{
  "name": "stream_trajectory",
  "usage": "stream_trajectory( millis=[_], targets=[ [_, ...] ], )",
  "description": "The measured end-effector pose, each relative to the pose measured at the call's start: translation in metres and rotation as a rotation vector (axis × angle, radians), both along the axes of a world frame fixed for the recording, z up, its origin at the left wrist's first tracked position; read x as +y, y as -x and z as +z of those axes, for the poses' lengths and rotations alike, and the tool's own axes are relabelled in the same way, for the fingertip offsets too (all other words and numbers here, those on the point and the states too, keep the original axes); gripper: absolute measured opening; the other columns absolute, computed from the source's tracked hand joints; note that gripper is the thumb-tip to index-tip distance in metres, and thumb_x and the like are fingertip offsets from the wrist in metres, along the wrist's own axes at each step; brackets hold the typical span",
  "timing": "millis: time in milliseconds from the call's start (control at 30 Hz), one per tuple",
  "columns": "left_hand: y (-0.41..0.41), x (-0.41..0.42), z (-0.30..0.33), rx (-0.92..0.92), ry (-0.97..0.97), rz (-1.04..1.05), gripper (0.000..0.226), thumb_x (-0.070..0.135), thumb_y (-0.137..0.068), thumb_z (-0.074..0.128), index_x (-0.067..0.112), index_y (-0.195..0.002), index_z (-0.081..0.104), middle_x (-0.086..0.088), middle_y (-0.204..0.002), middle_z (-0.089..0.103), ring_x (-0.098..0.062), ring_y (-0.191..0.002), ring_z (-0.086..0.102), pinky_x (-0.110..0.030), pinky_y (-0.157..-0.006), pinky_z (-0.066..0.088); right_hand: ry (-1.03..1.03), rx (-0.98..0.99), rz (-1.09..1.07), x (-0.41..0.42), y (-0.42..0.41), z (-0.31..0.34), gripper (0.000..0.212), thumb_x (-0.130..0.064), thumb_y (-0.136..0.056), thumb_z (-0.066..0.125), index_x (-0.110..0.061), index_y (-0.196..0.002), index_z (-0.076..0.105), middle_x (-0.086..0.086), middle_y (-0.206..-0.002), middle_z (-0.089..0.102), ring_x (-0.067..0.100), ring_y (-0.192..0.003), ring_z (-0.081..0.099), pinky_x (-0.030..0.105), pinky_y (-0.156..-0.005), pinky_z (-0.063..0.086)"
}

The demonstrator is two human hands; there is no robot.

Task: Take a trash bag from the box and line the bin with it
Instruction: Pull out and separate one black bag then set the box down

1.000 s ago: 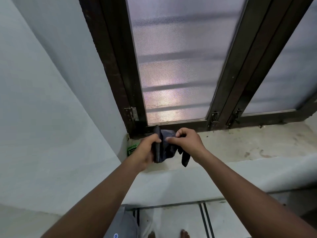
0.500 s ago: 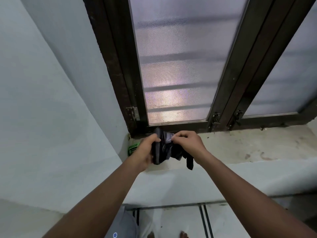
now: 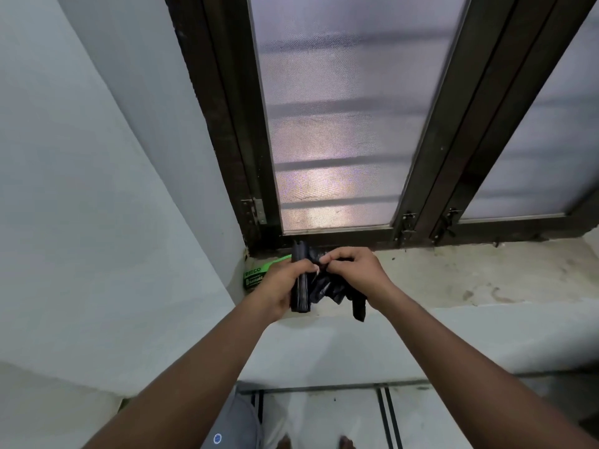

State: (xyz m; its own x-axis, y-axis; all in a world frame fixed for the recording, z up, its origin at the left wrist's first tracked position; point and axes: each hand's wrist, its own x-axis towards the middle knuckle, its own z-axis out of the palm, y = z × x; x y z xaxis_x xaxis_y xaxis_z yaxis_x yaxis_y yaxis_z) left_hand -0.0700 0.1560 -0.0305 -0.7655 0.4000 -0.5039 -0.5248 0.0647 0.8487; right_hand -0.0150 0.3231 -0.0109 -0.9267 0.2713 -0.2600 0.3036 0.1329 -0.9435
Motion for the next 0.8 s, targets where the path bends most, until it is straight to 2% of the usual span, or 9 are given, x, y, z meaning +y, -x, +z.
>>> stream_trajectory(
  millis=[67,133,233,300,433,500,567,667,800],
  targets=[
    [0.0,0.0,0.0,0.004,0.001,0.014,0.042,0.015,-0.076,0.075,0.003,-0.117,0.071,-0.025,-0.11,0.074,-0.041,-0.1,0.073,-0.052,-0.086,0.061,-0.006,0.007,-0.022,0.0,-0.003,0.0,0.005,-0.008,-0.081,0.079,-0.013,-0.084,0.078,0.018,-0.077,0.076,0.036,-0.06,0.072,0.035,-0.049,0.058],
    [0.0,-0.001,0.001,-0.003,0.006,-0.001,0.042,0.012,-0.076,0.075,0.003,-0.117,0.071,-0.026,-0.114,0.074,-0.041,-0.107,0.072,-0.058,-0.096,0.057,-0.061,0.023,-0.05,0.001,-0.004,-0.003,0.013,-0.016,-0.075,0.085,-0.02,-0.082,0.074,0.013,-0.078,0.076,0.031,-0.059,0.073,0.035,-0.049,0.058],
    [-0.002,0.001,0.005,0.009,0.035,-0.015,0.032,0.005,-0.084,0.071,0.002,-0.116,0.071,-0.025,-0.111,0.075,-0.039,-0.105,0.073,-0.056,-0.097,0.057,-0.163,0.055,-0.099,0.002,-0.006,-0.009,0.029,-0.025,-0.064,0.088,-0.032,-0.083,0.066,0.004,-0.085,0.075,0.028,-0.069,0.075,0.042,-0.06,0.063],
    [-0.005,0.002,0.006,0.023,0.037,0.001,0.03,0.003,-0.084,0.069,0.002,-0.114,0.073,-0.025,-0.111,0.075,-0.041,-0.105,0.073,-0.057,-0.097,0.056,-0.197,0.091,-0.112,0.0,-0.006,-0.009,0.034,-0.023,-0.065,0.088,-0.034,-0.088,0.065,-0.002,-0.088,0.074,0.023,-0.071,0.075,0.04,-0.063,0.063],
    [-0.009,0.004,0.006,0.007,0.027,0.039,0.031,0.008,-0.081,0.069,0.004,-0.112,0.072,-0.023,-0.11,0.076,-0.041,-0.106,0.072,-0.058,-0.099,0.055,-0.337,0.16,-0.088,0.0,-0.006,-0.01,0.026,-0.015,-0.073,0.084,-0.026,-0.094,0.072,-0.007,-0.083,0.073,0.01,-0.073,0.071,0.016,-0.061,0.057],
    [-0.01,0.006,0.008,0.01,-0.004,0.022,0.031,0.012,-0.076,0.07,0.005,-0.107,0.071,-0.02,-0.098,0.075,-0.04,-0.099,0.072,-0.053,-0.098,0.055,-0.359,0.158,-0.122,0.002,-0.008,-0.012,0.022,-0.012,-0.076,0.08,-0.023,-0.094,0.074,-0.005,-0.082,0.074,0.008,-0.071,0.07,0.009,-0.057,0.052],
    [-0.01,0.006,0.011,0.035,-0.045,0.013,0.026,0.012,-0.076,0.07,0.012,-0.102,0.07,-0.013,-0.09,0.072,-0.034,-0.09,0.069,-0.049,-0.091,0.054,-0.31,0.111,-0.154,0.007,-0.01,-0.016,0.021,-0.014,-0.076,0.079,-0.024,-0.094,0.076,-0.005,-0.084,0.075,0.01,-0.073,0.072,0.014,-0.061,0.056],
    [-0.008,0.005,0.013,0.048,-0.055,0.035,0.02,0.009,-0.086,0.07,0.018,-0.104,0.07,-0.012,-0.099,0.074,-0.031,-0.095,0.07,-0.052,-0.092,0.056,-0.119,0.034,-0.116,0.013,-0.011,-0.016,0.016,-0.022,-0.08,0.08,-0.027,-0.095,0.077,0.003,-0.088,0.078,0.019,-0.067,0.072,0.031,-0.059,0.057],
    [-0.007,0.002,0.018,0.129,0.058,0.036,0.021,0.018,-0.091,0.07,0.023,-0.111,0.071,-0.01,-0.112,0.075,-0.03,-0.105,0.07,-0.052,-0.085,0.06,0.075,-0.018,0.145,0.02,-0.015,-0.006,0.022,-0.026,-0.083,0.083,-0.014,-0.1,0.075,0.009,-0.083,0.074,0.019,-0.065,0.067,0.033,-0.054,0.053]
  ],
)
